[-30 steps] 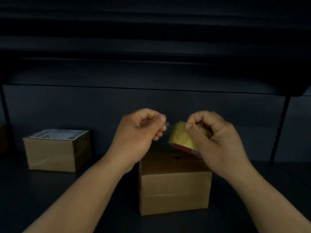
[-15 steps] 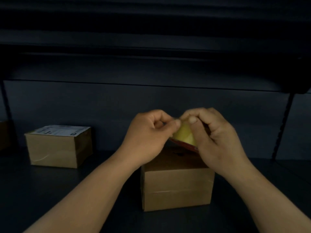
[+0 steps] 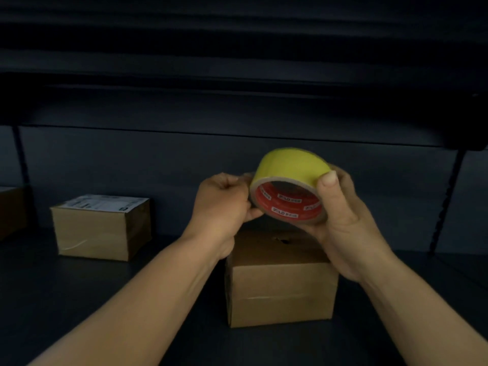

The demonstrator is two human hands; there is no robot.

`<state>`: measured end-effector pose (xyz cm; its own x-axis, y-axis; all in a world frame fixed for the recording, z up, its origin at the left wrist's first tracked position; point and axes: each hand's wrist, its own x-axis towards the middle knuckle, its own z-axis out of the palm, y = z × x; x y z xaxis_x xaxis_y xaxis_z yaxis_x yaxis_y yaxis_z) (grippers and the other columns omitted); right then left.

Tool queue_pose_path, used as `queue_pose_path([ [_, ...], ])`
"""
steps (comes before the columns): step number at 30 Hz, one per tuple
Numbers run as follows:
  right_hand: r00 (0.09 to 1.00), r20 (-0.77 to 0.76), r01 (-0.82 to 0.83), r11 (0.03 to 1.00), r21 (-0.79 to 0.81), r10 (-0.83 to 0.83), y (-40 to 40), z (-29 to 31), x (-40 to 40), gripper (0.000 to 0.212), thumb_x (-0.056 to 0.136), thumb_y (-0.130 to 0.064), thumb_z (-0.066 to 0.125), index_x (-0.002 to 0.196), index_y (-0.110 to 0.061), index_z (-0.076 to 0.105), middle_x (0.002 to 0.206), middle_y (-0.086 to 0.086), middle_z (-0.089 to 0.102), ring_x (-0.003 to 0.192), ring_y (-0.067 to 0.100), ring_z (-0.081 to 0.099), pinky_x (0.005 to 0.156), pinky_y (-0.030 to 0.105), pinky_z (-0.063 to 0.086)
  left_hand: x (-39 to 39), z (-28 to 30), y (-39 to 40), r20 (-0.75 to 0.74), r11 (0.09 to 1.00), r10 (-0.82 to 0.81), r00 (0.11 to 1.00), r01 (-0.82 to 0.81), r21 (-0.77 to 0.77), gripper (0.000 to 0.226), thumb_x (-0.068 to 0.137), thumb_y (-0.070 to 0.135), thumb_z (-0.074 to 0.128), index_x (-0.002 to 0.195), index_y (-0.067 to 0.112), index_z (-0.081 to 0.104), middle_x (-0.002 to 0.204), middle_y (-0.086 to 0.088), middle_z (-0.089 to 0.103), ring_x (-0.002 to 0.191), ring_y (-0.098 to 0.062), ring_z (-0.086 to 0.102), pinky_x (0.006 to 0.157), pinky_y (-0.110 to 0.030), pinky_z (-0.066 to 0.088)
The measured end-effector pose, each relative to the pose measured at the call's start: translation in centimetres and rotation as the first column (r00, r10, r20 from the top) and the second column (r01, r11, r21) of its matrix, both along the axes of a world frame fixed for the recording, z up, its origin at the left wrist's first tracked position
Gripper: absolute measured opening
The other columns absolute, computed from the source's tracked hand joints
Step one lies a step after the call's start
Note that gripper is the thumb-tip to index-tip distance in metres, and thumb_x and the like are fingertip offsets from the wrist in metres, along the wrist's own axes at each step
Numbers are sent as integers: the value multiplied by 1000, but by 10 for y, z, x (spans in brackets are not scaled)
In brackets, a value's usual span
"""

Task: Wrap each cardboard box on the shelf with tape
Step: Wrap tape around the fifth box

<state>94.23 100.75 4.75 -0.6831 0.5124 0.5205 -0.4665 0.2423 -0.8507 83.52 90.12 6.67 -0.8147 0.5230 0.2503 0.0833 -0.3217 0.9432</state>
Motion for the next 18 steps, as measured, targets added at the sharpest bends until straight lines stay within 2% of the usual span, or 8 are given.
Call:
queue_pose_path([
  [4,967,-127,-241,953,-185,220,5,2,-1,115,27,-52,91,129,-26,42,121,6,62,105,19,66,78,29,56,5,3,3,57,1000,-9,998,8,10,8,96,15,55,93,10,60,47,5,57,44,-1,57,62,-27,60],
  [7,961,-138,-263,945,-195,239,7,1,-2,116,33,-48,92,134,-19,43,122,8,63,110,20,64,82,25,54,11,5,3,100,998,-59,993,61,-8,6,97,20,53,96,16,58,64,-4,57,48,-5,53,63,-31,60],
  [9,976,-112,-204,967,-152,188,2,0,-3,108,39,-48,89,132,-12,48,119,9,66,110,20,63,84,25,53,15,5,1,75,996,-69,995,73,-56,6,97,23,52,92,20,55,71,-6,58,48,-6,52,62,-31,59],
  [11,991,-106,-103,979,-176,85,0,1,-2,86,47,-42,85,122,-11,56,110,6,70,103,17,66,89,29,53,17,4,-1,-28,988,-52,998,47,-149,10,97,28,51,91,21,55,72,-4,56,47,-6,51,58,-29,56],
  [12,995,-96,-45,975,-217,25,2,2,-2,66,57,-37,80,115,-13,60,102,4,72,96,14,68,91,32,53,17,3,-2,-138,976,-17,990,-13,-217,13,97,30,50,90,21,56,71,-1,54,49,-6,51,56,-28,53],
  [14,994,-51,80,960,-268,-97,7,6,1,21,82,-25,65,101,-18,64,85,0,70,81,10,68,86,32,52,15,2,-3,-387,939,51,920,-177,-296,19,96,30,49,81,21,56,68,3,53,57,-7,52,56,-24,44],
  [15,988,-37,132,952,-275,-147,10,9,3,10,90,-21,57,97,-19,64,81,0,68,76,9,67,82,31,52,15,1,-4,-467,926,67,881,-229,-299,21,95,29,50,77,21,55,67,4,53,60,-7,52,55,-23,39],
  [18,960,-37,265,940,-213,-279,18,17,11,21,95,-16,51,82,-27,65,75,-5,67,71,10,63,74,31,51,17,0,-5,-576,899,62,815,-296,-322,22,94,27,51,73,21,54,68,5,54,66,-8,53,54,-24,33],
])
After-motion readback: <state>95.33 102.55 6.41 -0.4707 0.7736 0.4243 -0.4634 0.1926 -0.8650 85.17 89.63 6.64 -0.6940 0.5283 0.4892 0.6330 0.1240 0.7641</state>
